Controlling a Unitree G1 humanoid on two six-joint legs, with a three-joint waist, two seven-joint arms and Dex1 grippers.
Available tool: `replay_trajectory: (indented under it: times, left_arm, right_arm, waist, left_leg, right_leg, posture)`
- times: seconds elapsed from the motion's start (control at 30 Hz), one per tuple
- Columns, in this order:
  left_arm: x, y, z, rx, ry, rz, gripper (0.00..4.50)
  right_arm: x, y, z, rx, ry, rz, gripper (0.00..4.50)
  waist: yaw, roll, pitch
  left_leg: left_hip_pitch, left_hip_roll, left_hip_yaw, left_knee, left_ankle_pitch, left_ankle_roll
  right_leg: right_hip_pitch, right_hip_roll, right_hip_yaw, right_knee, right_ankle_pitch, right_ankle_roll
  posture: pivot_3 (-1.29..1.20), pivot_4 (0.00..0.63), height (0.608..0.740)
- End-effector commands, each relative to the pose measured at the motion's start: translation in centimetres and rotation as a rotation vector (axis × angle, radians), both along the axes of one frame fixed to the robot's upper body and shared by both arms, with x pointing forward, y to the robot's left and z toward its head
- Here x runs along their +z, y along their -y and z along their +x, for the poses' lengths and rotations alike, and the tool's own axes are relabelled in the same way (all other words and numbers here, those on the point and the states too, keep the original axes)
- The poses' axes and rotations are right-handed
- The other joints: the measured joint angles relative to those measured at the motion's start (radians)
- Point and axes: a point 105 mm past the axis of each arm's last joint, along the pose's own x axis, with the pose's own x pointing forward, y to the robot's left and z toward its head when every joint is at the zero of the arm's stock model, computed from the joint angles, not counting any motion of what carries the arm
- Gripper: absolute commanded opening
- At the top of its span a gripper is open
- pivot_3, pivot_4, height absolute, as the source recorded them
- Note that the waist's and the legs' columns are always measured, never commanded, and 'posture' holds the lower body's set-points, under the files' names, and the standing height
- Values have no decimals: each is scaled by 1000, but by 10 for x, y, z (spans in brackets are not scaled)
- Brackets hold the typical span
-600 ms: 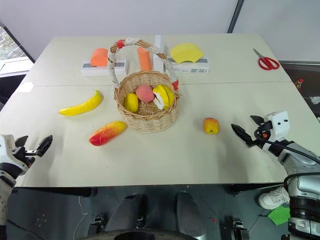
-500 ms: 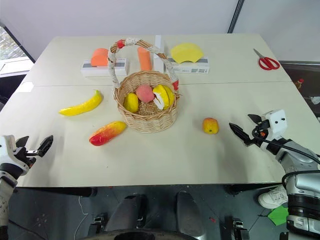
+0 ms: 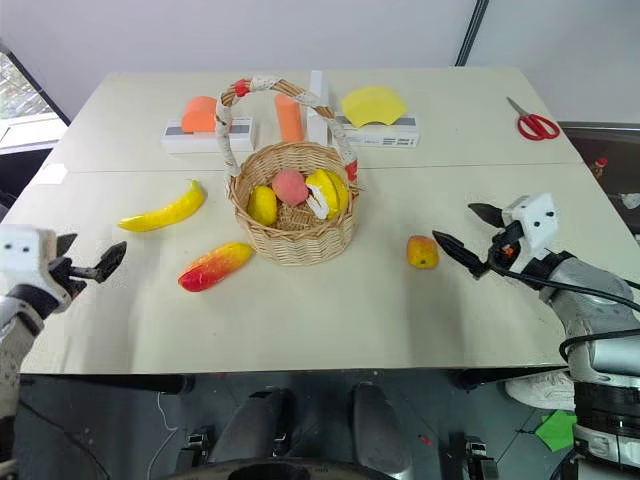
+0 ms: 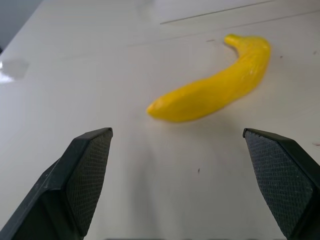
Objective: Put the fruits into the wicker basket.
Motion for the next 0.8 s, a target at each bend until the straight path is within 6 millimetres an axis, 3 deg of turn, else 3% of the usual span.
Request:
replay_trajectory:
  times: [0.03,0.2,0.33,0.5,0.67,0.8]
  left_arm:
    - [12,9,17,-77,-29,200,4500]
    - [13,20,49,-170,-105,392,4500]
    - [6,35,73,-252,-153,430,4500]
    - [-6,45,101,-304,-235,476,4500]
    - [-13,50,111,-336,-291,431,4500]
    - [-13,53,114,-362,-287,387,3200]
  right_arm:
    - [25,-33,-13,144,42,-21,4483]
    - [30,-87,-35,352,31,-16,4483]
    - [28,-121,-46,462,28,-5,4483]
    - [18,-148,-51,525,23,24,4483]
    - [17,-153,-51,532,32,31,4483]
    - [15,-154,-51,535,35,29,4500]
  waist:
    - [1,0,0]
    - [-2,0,0]
    - [-1,0,0]
    - [1,-1,0]
    - [2,-1,0]
    - [2,-1,0]
  left_leg:
    - [0,0,0,0,0,0]
    - [0,0,0,0,0,0]
    - [-1,0,0,0,0,0]
    - [-1,-1,-1,1,0,1]
    - [-2,-2,-1,2,-1,2]
    - [-1,-2,-1,2,-1,2]
  right_leg:
    - [0,0,0,0,0,0]
    - [0,0,-1,0,0,0]
    - [0,0,-1,0,0,0]
    - [-1,2,-2,0,0,0]
    - [-1,1,-2,0,0,1]
    - [0,1,-2,2,0,1]
  posture:
    - [0,150,740]
    - [0,150,740]
    - [0,150,740]
    - [0,150,740]
    - [0,150,740]
    - [0,150,740]
